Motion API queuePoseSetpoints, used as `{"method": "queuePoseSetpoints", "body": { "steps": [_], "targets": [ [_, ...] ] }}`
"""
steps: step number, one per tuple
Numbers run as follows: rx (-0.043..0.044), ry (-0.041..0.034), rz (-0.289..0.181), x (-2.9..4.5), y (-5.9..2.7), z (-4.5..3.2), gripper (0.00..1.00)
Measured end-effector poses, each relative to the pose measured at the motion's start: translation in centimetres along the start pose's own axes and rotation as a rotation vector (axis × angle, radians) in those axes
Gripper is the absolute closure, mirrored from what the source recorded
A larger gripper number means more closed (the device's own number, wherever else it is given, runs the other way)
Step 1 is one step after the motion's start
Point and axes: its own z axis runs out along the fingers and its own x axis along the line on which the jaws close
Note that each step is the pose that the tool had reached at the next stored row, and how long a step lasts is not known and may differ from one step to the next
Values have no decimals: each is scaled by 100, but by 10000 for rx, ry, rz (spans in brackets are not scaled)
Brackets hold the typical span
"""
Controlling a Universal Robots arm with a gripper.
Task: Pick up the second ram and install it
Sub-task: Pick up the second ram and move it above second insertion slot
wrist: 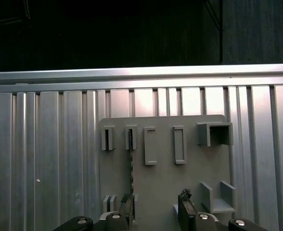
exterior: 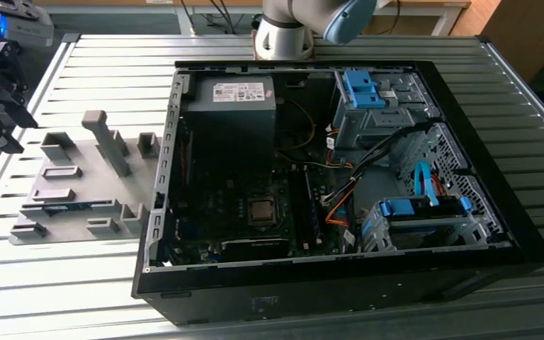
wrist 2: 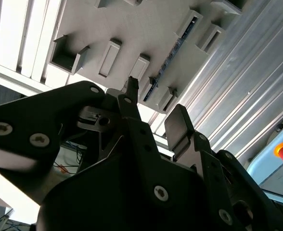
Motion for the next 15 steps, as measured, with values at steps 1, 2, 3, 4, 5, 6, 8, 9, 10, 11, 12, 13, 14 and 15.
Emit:
{"method": "queuePoseSetpoints", "body": {
  "steps": [1,2,3,4,5,6,8,9,10,11,12,13,14,15],
  "targets": [
    [0,0,0,0,0,1,50],
    [-1,1,0,0,0,3,50],
    [1,-1,0,0,0,8,50],
    [2,-2,0,1,-1,14,50],
    [2,0,0,1,-1,21,50],
    [0,14,0,1,-2,31,50],
    [2,25,-1,2,-3,65,50],
    [2,25,-1,3,-3,83,50],
    [1,26,0,3,-3,101,50],
    [1,26,2,6,-4,120,50],
    [1,27,1,14,-5,137,50],
    [0,28,1,27,-6,154,50],
    [3,26,-2,41,-8,173,50],
    [1,26,-7,54,-9,190,50]
  ]
}}
